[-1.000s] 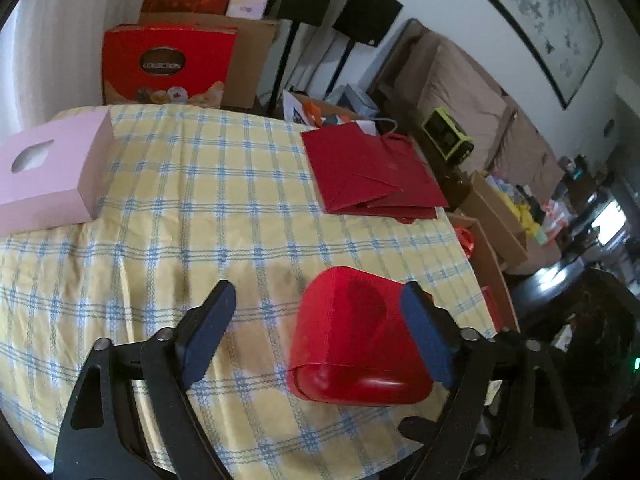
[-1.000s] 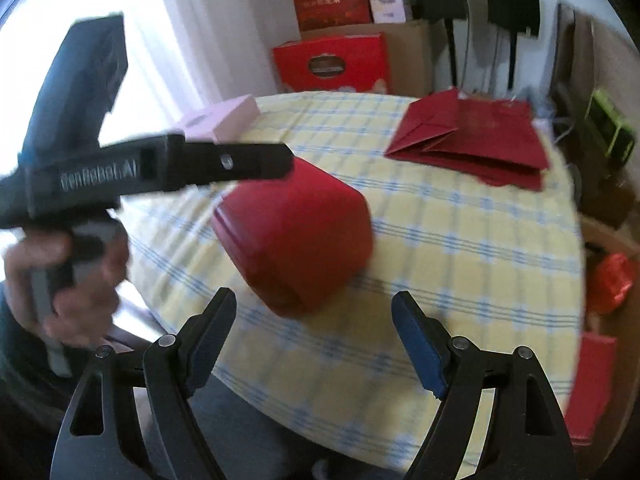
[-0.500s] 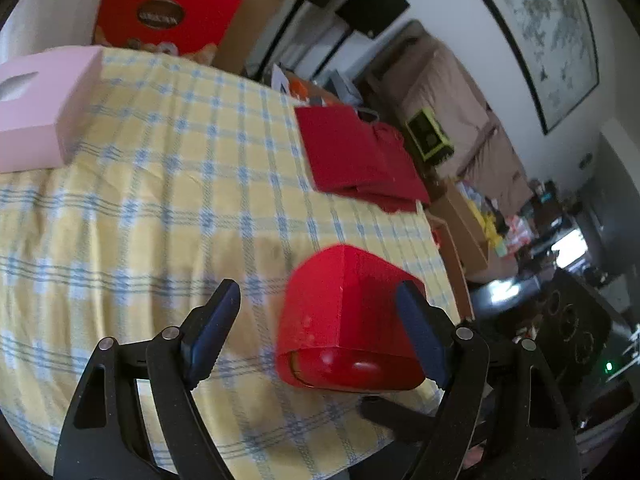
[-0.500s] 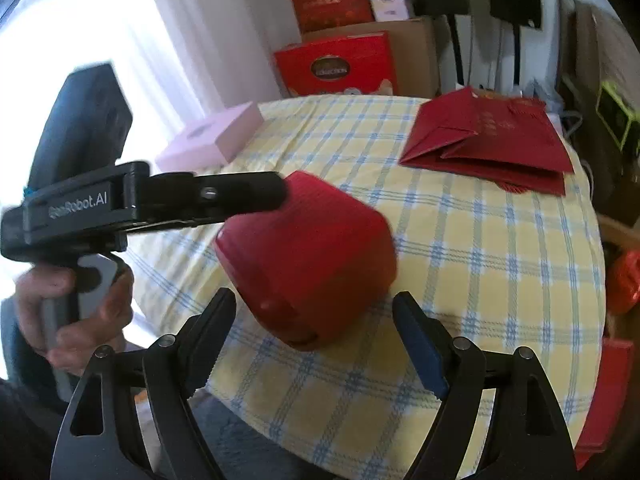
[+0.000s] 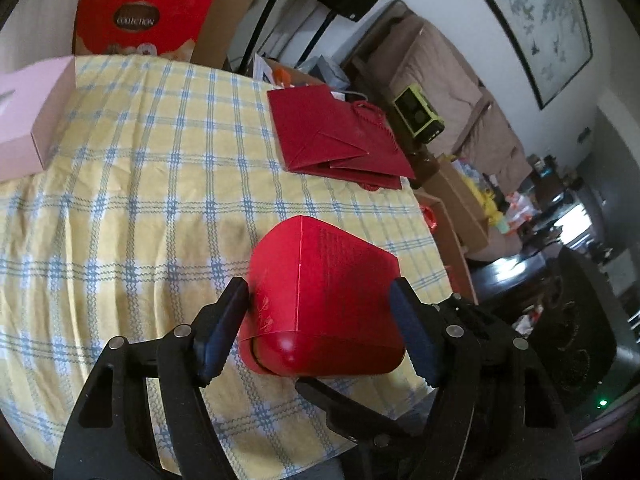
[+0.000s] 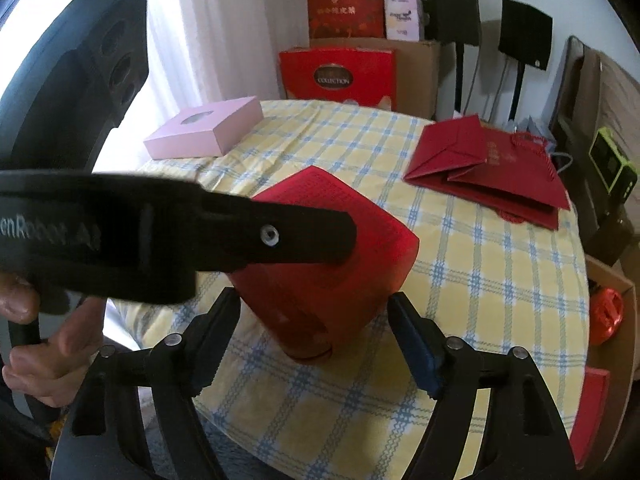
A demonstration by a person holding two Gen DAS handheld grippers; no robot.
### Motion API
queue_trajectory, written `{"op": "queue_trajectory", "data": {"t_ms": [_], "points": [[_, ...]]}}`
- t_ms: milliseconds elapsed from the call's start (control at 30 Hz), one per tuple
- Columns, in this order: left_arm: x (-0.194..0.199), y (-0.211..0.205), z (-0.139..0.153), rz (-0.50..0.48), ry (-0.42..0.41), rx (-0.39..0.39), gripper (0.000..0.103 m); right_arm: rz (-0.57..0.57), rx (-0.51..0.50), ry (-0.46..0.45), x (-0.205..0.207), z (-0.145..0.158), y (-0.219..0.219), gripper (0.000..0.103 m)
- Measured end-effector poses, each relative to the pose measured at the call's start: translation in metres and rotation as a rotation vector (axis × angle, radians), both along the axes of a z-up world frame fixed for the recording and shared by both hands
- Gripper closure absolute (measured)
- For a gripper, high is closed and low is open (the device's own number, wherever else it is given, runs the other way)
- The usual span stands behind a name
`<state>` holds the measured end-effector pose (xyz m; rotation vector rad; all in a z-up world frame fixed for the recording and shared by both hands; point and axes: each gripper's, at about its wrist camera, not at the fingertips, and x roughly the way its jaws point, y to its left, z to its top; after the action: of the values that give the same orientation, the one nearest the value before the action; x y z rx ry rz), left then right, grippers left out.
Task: Organize objects
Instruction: 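Close the left tool around the red lidded case on the tablecloth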
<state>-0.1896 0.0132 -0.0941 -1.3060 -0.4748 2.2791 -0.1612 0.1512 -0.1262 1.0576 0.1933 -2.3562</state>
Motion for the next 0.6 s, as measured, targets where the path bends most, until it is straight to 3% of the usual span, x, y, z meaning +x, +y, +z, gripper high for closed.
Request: {"op": "queue_trajectory", "data": {"t_ms": [267,600], "points": [[0.012,0.008,0.011,0.045,0.037,-0.078,0.035,-0.010,-0.024,0.015,0.005,0.005,0.001,0.028],[0.019,0.012,0.027,0.046,0.069,-0.091,0.035,-0.025,-0.031,0.066,0.014,0.015,0.004,0.029]]}}
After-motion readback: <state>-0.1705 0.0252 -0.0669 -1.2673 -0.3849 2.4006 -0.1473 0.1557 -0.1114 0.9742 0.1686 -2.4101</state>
